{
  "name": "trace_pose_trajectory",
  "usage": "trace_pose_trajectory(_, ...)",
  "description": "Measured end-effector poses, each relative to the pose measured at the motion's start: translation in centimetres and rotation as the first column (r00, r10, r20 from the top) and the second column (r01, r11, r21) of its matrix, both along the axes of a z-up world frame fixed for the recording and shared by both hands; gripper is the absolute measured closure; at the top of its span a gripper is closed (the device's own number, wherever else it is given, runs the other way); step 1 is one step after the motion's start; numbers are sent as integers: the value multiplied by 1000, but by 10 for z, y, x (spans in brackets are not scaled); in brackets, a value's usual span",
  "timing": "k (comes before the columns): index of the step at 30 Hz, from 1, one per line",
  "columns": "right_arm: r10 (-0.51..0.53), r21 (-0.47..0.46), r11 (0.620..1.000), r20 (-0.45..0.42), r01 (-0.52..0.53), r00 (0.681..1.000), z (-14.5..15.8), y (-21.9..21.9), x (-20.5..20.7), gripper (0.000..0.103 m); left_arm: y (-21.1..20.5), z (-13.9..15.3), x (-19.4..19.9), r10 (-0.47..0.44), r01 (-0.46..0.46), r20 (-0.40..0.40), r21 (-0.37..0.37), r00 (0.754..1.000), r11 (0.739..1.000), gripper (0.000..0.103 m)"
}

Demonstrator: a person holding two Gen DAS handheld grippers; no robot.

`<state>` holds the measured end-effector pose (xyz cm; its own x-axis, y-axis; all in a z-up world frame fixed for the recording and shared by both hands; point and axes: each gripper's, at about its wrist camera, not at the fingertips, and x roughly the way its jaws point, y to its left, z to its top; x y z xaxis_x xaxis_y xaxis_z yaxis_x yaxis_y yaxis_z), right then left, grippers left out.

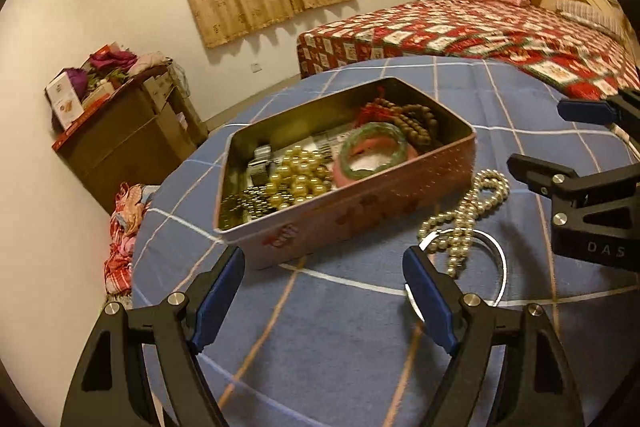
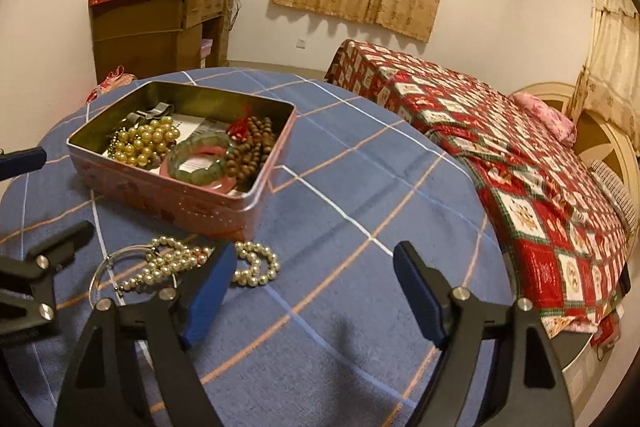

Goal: Organize jewelry
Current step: 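Move the left tool to the silver bangle while the right tool reaches the white pearl necklace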

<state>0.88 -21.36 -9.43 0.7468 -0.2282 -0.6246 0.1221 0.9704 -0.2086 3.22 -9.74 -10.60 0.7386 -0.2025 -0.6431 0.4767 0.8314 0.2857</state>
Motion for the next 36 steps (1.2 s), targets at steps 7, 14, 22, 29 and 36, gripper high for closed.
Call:
trace_pose_trajectory(7, -10, -1, 1000, -8, 10, 1000, -6, -2, -1, 16, -15, -16, 1, -32, 35, -28, 92, 999, 995, 22)
trace_pose_trajectory(14, -18, 7, 1000, -16, 18, 1000, -9, -5, 0, 15, 5, -21, 10, -6, 8, -15, 135, 1000, 991, 19)
trace_pose_trajectory(22, -7, 12, 1000, -32, 7, 999, -10, -5, 0, 15, 55, -22, 22, 58, -56, -66, 31, 996, 998, 18)
trace_pose_trajectory(29, 56, 91, 995, -55, -51, 997, -9, 7, 8, 16, 49, -23, 23, 26, -25, -64, 12, 998, 1000, 20)
trace_pose_trajectory(36, 82, 120, 990, -95, -70, 992, -10, 25, 26, 18, 51, -24, 25, 24, -24, -70, 5, 997, 1000, 20)
